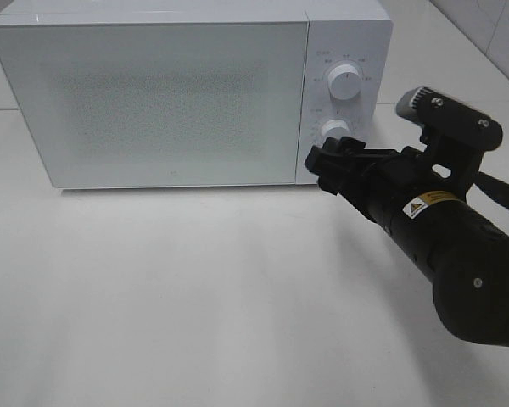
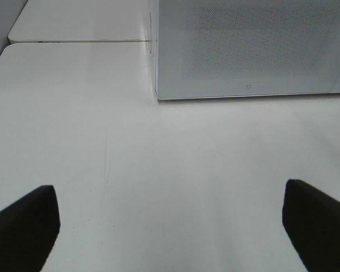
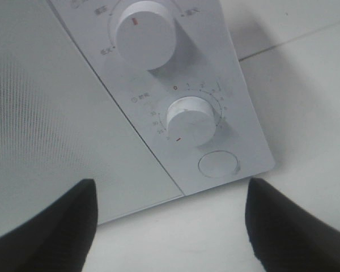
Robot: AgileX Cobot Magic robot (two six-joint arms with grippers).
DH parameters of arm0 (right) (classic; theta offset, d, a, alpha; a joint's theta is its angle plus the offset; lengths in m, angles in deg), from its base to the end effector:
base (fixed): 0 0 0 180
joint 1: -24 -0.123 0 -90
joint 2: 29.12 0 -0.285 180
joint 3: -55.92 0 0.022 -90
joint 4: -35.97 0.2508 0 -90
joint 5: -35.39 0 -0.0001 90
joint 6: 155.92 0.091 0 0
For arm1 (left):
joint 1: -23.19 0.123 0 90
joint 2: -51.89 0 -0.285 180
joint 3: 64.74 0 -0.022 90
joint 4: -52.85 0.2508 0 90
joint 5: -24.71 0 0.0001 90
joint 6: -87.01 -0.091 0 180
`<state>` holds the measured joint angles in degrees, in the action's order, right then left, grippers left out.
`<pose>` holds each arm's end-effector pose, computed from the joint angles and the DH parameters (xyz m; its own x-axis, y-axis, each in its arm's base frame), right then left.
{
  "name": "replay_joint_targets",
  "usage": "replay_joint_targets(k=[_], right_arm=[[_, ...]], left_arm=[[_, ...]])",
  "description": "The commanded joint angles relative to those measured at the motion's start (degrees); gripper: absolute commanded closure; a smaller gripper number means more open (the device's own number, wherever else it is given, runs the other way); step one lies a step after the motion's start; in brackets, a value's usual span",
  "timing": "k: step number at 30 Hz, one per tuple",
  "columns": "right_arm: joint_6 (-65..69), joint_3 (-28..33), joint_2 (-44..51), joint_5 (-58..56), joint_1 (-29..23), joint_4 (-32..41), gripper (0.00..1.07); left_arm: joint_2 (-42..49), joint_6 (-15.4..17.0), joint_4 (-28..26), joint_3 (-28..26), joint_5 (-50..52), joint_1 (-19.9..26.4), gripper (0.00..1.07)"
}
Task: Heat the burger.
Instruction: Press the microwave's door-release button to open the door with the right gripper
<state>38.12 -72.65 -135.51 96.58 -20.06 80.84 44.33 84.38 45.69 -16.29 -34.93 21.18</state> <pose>0.2291 0.1434 0.1531 -0.2249 0.4806 -0.8476 0.0321 0.8731 0.4865 -0.0056 -0.0096 0.2800 -0.4318 -0.0023 -0.9020 0.1244 0.9903 -0.0620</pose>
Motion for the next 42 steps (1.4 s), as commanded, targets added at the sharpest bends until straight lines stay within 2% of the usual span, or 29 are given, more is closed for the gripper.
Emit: replay_joint_targets(k=[1,2,4,5,6,8,9,11,12,13,14,15,16,17,18,26,28,31,35,42], right_arm=[[11.2,-0.5,-0.2,-0.1,-0.2,0.0,0.43],[20.2,-0.5,-0.2,-0.2,-0.2,0.0,0.49],[24.2,-0.5,-0.2,-0.2,-0.2,0.0,0.52],[30.4,-0.5,-0.2,-0.2,-0.2,0.0,0.58],[30.4,-0.5,-0.2,-0.2,-0.2,0.0,0.58],[37.2,-0.5,-0.2,-0.2,-0.2,0.0,0.69],[37.2,-0.5,-0.2,-0.2,-0.2,0.0,0.69],[42.1,-0.5,-0.3,-0.2,-0.2,0.0,0.82],[42.1,-0.5,-0.3,-0.2,-0.2,0.0,0.82],[44.5,-0.5,-0.3,-0.6,-0.2,0.0,0.9],[44.5,-0.5,-0.3,-0.6,-0.2,0.0,0.9],[45.7,-0.5,-0.3,-0.8,-0.2,0.0,0.94],[47.8,-0.5,-0.3,-1.5,-0.2,0.2,1.03],[47.8,-0.5,-0.3,-1.5,-0.2,0.2,1.03],[50.0,-0.5,-0.3,-2.6,-0.2,1.0,1.07],[55.0,-0.6,-0.3,-5.2,-0.1,6.0,1.07],[55.2,-0.6,-0.3,-5.2,-0.1,9.8,1.07],[55.2,-0.6,-0.9,-4.6,0.0,11.9,1.07],[55.3,-1.0,-2.6,-3.8,0.0,11.9,1.07],[57.4,-5.3,-7.7,-4.5,0.2,10.4,1.07]], left_arm=[[1.1,-0.1,-0.2,0.1,0.2,0.2,0.07],[1.1,-0.1,-0.2,0.1,0.2,0.2,0.07],[1.1,-0.1,-0.2,0.1,0.2,0.2,0.07],[1.1,-0.1,-0.2,0.1,0.2,0.2,0.07],[1.1,-0.1,-0.2,0.1,0.2,0.2,0.07],[1.1,-0.1,-0.2,0.1,0.2,0.2,0.07],[1.1,-0.1,-0.2,0.1,0.2,0.2,0.07],[1.1,-0.1,-0.2,0.1,0.2,0.2,0.07],[1.1,-0.1,-0.2,0.1,0.2,0.2,0.07],[1.1,-0.1,-0.2,0.1,0.2,0.2,0.07],[1.1,-0.1,-0.2,0.1,0.2,0.2,0.07],[1.1,-0.1,-0.2,0.1,0.2,0.2,0.07],[1.1,-0.1,-0.2,0.1,0.2,0.2,0.07],[1.1,-0.1,-0.2,0.1,0.2,0.2,0.07],[1.1,-0.1,-0.2,0.1,0.2,0.2,0.07],[1.1,-0.1,-0.2,0.1,0.2,0.2,0.07],[1.1,-0.1,-0.2,0.1,0.2,0.2,0.07],[1.1,-0.1,-0.2,0.1,0.2,0.2,0.07],[1.1,-0.1,-0.2,0.1,0.2,0.2,0.07],[1.1,-0.1,-0.2,0.1,0.2,0.2,0.07]])
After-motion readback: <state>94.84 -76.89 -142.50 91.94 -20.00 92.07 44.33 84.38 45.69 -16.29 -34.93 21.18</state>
